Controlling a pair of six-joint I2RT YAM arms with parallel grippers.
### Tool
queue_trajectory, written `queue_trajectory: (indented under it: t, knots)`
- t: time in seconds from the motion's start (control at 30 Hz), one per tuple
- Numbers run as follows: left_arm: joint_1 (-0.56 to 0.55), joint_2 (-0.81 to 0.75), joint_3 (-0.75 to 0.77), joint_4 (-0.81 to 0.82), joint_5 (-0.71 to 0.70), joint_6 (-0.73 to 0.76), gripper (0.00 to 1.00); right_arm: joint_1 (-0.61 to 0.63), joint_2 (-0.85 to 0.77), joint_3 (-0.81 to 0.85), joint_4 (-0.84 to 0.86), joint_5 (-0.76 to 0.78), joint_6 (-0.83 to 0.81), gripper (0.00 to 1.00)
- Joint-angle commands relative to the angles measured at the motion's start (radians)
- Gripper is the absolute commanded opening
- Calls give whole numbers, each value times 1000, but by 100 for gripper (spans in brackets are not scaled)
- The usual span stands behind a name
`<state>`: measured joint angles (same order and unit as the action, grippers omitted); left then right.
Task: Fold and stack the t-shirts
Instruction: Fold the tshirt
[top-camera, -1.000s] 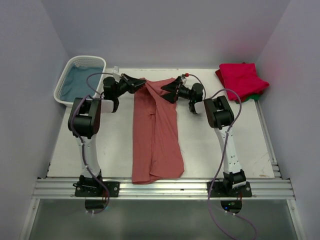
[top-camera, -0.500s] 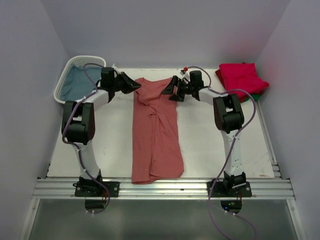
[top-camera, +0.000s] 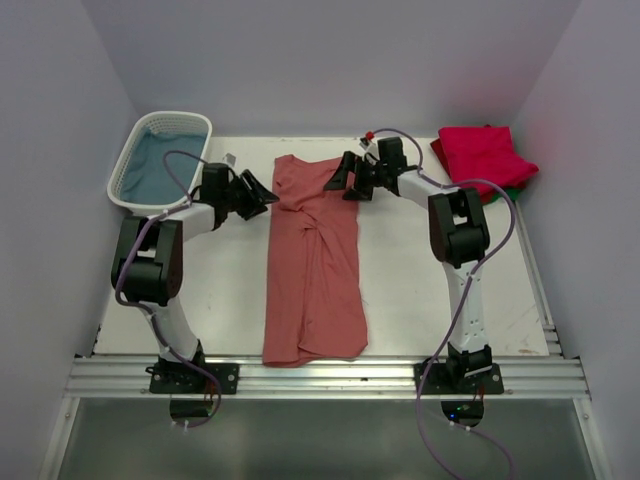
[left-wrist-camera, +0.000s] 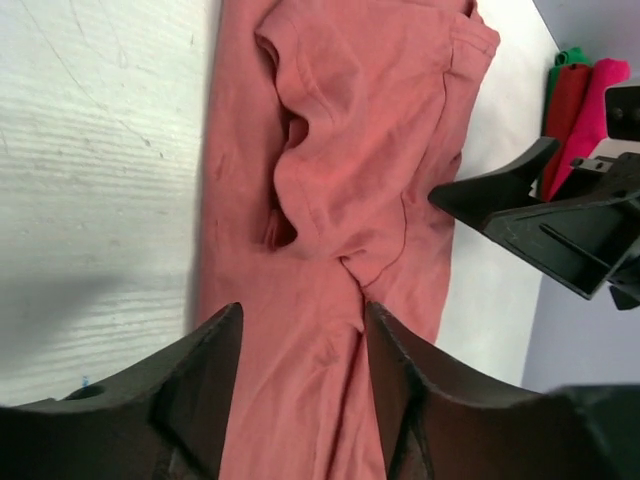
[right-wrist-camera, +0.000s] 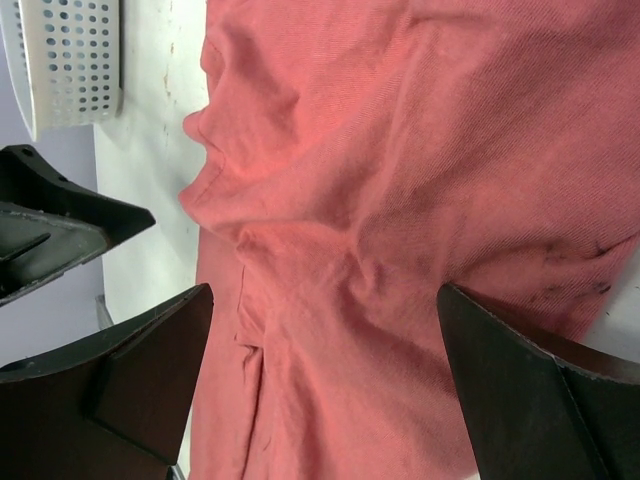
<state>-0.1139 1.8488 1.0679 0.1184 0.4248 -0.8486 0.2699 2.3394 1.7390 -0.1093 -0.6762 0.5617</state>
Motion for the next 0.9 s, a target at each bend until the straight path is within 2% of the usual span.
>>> queue_trajectory:
  t: [0.0,0.1,0.2,0.37,0.4,0.47,0.53,0.57,0.63,0.67,0.77,0.8,0.87]
  knots:
    - [-12,-74,-6,156,-111,98,58,-3,-104,-25,57,-31,-22,99]
    - [-18,-99,18,179,-175,149,62,2,-184,-84,129,-68,-36,99]
    - [-18,-111,58,181,-166,172,63,11,-248,-105,135,-71,-74,99]
    - [-55,-196,18,170,-176,207,64,48,-397,-128,13,19,-208,99]
    - [-62,-204,14,150,-188,212,64,58,-408,-122,-85,85,-230,99]
    - [-81,-211,3,101,-187,227,63,95,-434,-122,-168,182,-282,99]
    - [-84,-206,-5,69,-211,250,58,135,-446,-159,-249,344,-296,99]
    - [-82,-195,-6,58,-225,266,48,147,-460,-182,-257,378,-289,96]
    - [-82,-191,-14,64,-222,276,34,185,-471,-254,-270,402,-275,39]
    - [-82,-185,-23,72,-218,276,22,202,-486,-280,-274,412,-234,0]
    - [-82,-177,-25,84,-198,279,1,313,-535,-422,-259,504,-200,0]
    - [-82,-175,-28,101,-181,281,0,386,-576,-502,-247,541,-189,0]
    - [-84,-172,-46,133,-172,284,0,440,-613,-576,-233,598,-134,0]
